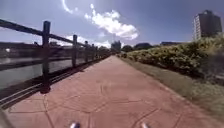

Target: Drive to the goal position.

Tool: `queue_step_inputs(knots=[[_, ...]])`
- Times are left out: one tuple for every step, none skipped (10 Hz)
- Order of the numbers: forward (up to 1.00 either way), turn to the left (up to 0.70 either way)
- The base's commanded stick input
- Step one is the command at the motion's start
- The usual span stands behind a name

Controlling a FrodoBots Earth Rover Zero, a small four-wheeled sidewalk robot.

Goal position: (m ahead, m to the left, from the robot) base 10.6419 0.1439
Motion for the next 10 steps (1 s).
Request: queue_step_inputs(knots=[[0.85,-0.34],[0.85,-0.34],[0.85,-0.30],[0.85,-0.12],[0.85,0.00],[0.85,0.00],[0.85,0.00],[0.85,0.00],[0.85,0.00],[0.85,0.00]])
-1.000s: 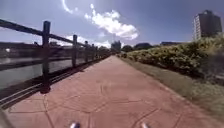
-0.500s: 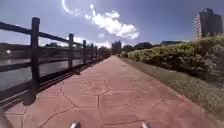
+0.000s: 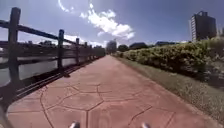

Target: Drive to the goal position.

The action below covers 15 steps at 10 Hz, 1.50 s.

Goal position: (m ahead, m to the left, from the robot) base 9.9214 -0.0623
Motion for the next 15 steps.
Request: queue_step_inputs(knots=[[0.85,0.00],[0.85,0.00],[0.85,0.00],[0.85,0.00],[0.85,0.00],[0.85,0.00],[0.85,0.00],[0.85,0.00],[0.85,0.00],[0.85,0.00],[0.85,0.00],[0.85,0.00],[0.85,0.00],[0.85,0.00],[0.85,0.00]])
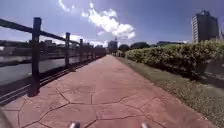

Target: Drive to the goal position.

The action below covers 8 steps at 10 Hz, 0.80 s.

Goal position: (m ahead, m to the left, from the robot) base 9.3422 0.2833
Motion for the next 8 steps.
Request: queue_step_inputs(knots=[[0.85,0.00],[0.85,0.00],[0.85,0.00],[0.85,0.00],[0.85,0.00],[0.85,0.00],[0.85,0.00],[0.85,0.00]])
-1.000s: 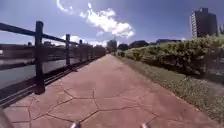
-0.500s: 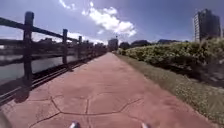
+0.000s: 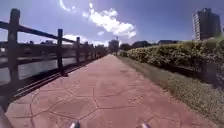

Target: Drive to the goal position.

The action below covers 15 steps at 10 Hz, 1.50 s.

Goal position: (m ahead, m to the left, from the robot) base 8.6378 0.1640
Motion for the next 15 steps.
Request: queue_step_inputs(knots=[[0.85,0.00],[0.85,0.00],[0.85,0.00],[0.85,0.00],[0.85,0.00],[0.85,0.00],[0.85,0.00],[0.85,0.00],[0.85,0.00],[0.85,0.00],[0.85,0.00],[0.85,0.00],[0.85,0.00],[0.85,0.00],[0.85,0.00]])
